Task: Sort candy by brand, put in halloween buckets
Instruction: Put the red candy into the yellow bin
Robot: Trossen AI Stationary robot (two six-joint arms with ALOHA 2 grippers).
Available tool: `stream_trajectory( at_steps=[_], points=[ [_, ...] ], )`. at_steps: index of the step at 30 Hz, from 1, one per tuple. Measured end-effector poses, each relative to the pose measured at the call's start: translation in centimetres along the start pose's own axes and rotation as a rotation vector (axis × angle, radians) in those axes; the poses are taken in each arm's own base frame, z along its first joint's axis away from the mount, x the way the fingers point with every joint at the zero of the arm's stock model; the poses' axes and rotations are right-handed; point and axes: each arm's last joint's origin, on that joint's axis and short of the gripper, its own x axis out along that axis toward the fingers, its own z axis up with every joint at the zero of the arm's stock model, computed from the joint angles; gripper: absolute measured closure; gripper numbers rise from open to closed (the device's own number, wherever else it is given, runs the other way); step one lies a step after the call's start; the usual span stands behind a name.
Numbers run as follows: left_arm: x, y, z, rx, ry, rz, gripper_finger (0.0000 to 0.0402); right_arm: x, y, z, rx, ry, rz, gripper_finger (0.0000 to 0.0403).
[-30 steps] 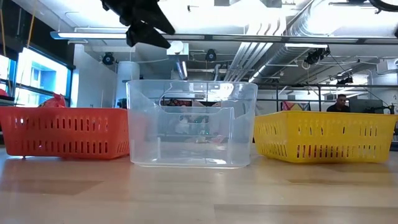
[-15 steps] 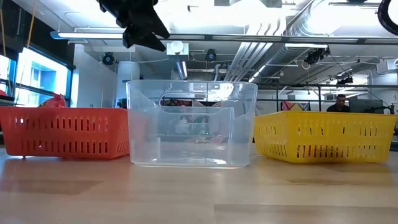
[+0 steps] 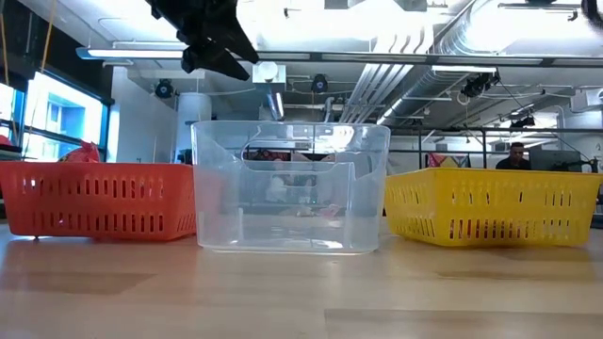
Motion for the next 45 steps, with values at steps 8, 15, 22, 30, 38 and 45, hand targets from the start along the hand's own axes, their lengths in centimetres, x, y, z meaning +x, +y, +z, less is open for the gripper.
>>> stream_trajectory(
  at_steps=[8, 15, 22, 30, 38, 45],
  points=[
    [0.0, 0.1, 0.1, -0.001, -0.011, 0.023, 0.0188, -7.1, -2.0, -1.9, 0.100, -0.187, 0.115, 0.0399],
    [0.0, 0.1, 0.1, -0.001, -0.011, 0.023, 0.0188, -10.5, -4.0, -2.5, 0.304, -0.403, 0.187, 0.0402],
    [0.0, 0.1, 0.1, -0.002, -0.011, 0.023, 0.0188, -8.2, -4.5, -2.1, 0.429, -0.332, 0.186, 0.0399],
    [0.0, 0.1, 0.0, -0.001, -0.010, 0.023, 0.0188, -4.4, -4.0, -1.7, 0.324, -0.270, 0.323, 0.0290],
    [0.0, 0.1, 0.0, -0.001, -0.009, 0.023, 0.0188, -1.3, -5.6, -2.5, 0.121, -0.224, 0.188, 0.0180],
    [0.0, 0.1, 0.0, 0.000, -0.008, 0.024, 0.0188, -0.3, -5.3, -2.1, 0.018, -0.283, 0.226, 0.0184]
  ],
)
